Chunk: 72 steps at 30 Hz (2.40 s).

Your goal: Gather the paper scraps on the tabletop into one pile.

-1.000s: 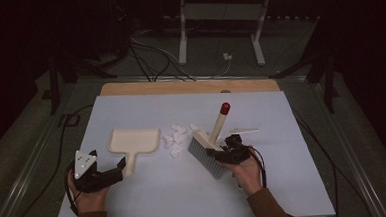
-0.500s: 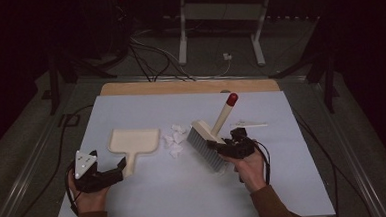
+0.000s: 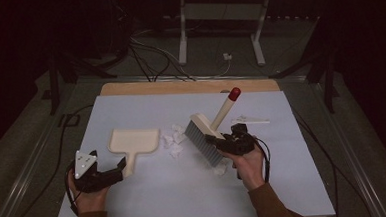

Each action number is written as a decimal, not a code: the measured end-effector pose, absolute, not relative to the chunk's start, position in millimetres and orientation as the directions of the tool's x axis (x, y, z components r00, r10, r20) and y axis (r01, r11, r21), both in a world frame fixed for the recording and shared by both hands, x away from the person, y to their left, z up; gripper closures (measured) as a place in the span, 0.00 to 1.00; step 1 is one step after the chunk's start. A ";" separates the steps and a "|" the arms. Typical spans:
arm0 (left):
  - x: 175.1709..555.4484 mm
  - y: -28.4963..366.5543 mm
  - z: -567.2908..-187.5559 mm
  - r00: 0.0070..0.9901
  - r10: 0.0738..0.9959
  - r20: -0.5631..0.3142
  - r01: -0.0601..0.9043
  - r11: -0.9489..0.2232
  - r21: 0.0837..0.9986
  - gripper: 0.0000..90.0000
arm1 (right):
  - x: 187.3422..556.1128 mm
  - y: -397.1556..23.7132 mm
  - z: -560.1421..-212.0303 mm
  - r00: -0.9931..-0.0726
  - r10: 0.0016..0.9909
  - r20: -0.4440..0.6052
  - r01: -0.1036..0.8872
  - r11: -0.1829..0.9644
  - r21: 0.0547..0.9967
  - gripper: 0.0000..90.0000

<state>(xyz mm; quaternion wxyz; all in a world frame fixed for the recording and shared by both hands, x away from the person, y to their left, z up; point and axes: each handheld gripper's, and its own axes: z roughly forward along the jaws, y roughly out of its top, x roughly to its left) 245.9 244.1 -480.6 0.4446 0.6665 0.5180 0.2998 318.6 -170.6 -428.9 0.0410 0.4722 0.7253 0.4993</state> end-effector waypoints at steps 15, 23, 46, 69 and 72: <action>245.5 245.5 -480.3 0.280 0.958 -0.061 0.424 -0.067 0.903 0.01 | 323.0 -153.5 -431.3 -0.580 0.675 0.456 0.655 0.054 0.754 0.75; 246.0 244.0 -480.8 0.281 0.958 -0.058 0.427 -0.070 0.901 0.01 | 323.9 -149.3 -433.2 -0.582 0.686 0.437 0.657 0.079 0.750 0.75; 246.0 246.1 -481.0 0.280 0.958 -0.058 0.429 -0.071 0.901 0.01 | 328.0 -73.1 -469.2 -0.546 0.761 0.351 0.674 0.150 0.723 0.75; 246.5 245.0 -482.3 0.282 0.957 -0.061 0.434 -0.070 0.898 0.01 | 316.1 -124.8 -470.5 -0.386 0.889 0.248 0.694 0.102 0.713 0.76; 246.6 244.7 -482.3 0.282 0.958 -0.059 0.435 -0.072 0.897 0.01 | 312.0 -132.5 -464.7 -0.394 0.879 0.268 0.690 0.090 0.718 0.75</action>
